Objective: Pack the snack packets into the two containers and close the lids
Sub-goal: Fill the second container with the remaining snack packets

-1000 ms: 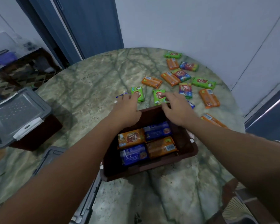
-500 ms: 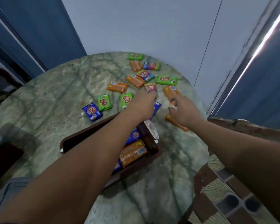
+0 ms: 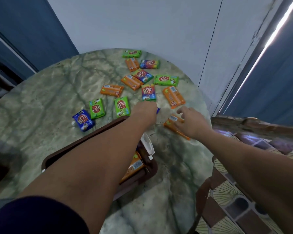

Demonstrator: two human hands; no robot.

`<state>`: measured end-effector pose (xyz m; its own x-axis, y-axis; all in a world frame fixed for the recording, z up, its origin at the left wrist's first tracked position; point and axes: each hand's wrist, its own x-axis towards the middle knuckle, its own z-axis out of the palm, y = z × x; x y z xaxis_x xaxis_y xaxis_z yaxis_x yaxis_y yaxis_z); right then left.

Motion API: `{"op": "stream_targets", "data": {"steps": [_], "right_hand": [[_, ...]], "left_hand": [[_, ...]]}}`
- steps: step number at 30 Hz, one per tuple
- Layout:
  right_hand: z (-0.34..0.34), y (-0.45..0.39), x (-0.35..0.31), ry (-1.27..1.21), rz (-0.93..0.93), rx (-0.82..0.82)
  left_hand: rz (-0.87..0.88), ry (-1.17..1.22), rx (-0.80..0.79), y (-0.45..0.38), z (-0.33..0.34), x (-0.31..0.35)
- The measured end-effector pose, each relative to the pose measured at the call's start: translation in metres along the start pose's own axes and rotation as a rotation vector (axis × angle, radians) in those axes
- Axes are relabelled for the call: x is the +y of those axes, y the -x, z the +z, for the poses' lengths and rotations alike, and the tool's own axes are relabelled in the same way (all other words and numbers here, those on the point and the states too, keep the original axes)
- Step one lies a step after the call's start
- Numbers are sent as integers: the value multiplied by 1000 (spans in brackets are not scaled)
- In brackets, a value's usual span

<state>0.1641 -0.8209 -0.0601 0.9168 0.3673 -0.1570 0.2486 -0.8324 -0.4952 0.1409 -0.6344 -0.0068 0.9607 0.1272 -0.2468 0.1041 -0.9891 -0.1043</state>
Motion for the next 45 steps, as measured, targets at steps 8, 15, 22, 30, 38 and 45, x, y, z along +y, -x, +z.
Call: {"op": "stream_targets", "data": {"steps": [8, 15, 22, 30, 38, 45], "right_hand": [[6, -4, 10, 20, 3, -47], [6, -5, 8, 36, 15, -68], [11, 0, -2, 207, 31, -154], [7, 0, -25, 40, 93, -50], [-15, -5, -74, -55, 52, 38], [-21, 18, -137, -102, -90, 123]], "left_hand": [[-137, 192, -168, -34, 21, 0], [-155, 243, -71, -37, 23, -6], [-132, 517, -118, -27, 24, 9], [-144, 844, 36, -7, -5, 9], [-98, 895, 210, 28, -37, -21], [-139, 878, 416, 78, -45, -69]]}}
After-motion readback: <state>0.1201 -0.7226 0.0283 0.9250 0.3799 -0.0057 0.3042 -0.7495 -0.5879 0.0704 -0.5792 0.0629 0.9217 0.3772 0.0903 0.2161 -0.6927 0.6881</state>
